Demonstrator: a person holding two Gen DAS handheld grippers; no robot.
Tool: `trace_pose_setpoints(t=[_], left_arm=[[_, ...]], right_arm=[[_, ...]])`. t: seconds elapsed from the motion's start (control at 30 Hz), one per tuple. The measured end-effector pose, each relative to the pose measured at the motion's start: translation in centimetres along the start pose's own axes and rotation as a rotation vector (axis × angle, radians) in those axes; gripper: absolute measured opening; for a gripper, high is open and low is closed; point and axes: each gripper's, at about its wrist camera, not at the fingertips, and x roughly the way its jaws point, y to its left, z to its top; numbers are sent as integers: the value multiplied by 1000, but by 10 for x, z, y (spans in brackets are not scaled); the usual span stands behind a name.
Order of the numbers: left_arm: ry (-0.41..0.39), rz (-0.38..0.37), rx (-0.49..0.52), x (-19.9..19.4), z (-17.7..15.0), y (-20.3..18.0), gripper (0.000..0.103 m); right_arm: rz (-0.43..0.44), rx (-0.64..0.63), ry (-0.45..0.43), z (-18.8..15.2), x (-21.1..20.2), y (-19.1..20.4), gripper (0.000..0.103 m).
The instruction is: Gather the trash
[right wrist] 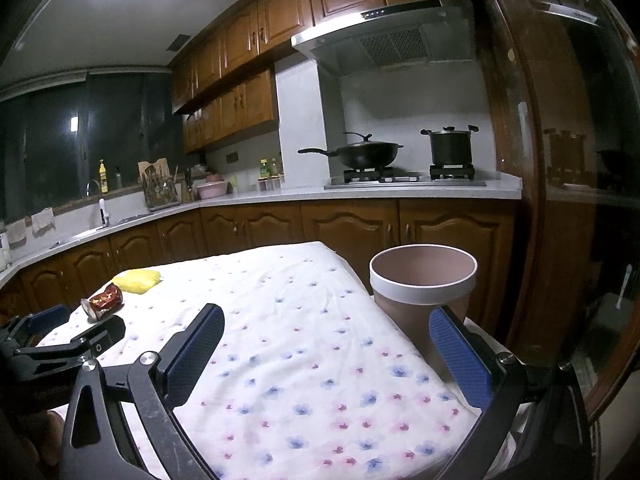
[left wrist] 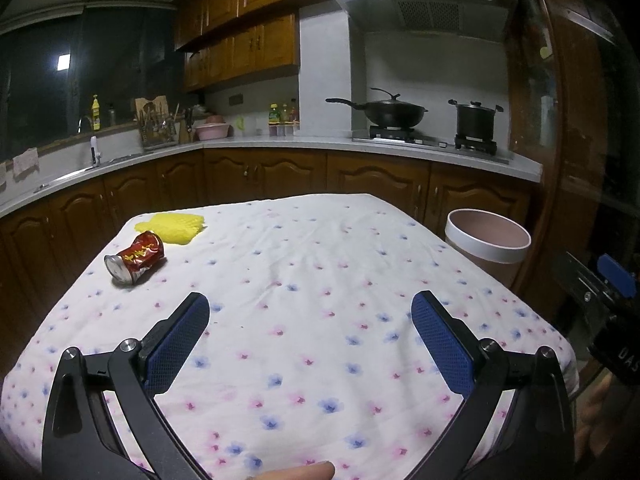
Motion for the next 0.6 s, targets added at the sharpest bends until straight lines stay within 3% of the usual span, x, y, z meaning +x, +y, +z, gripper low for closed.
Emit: trace_pose_setpoints(t=[0.6], left_arm=[[2,13,-5,-1,-2,1,103]], right_arm=[[0,-1,2,-1,-1,3,103]])
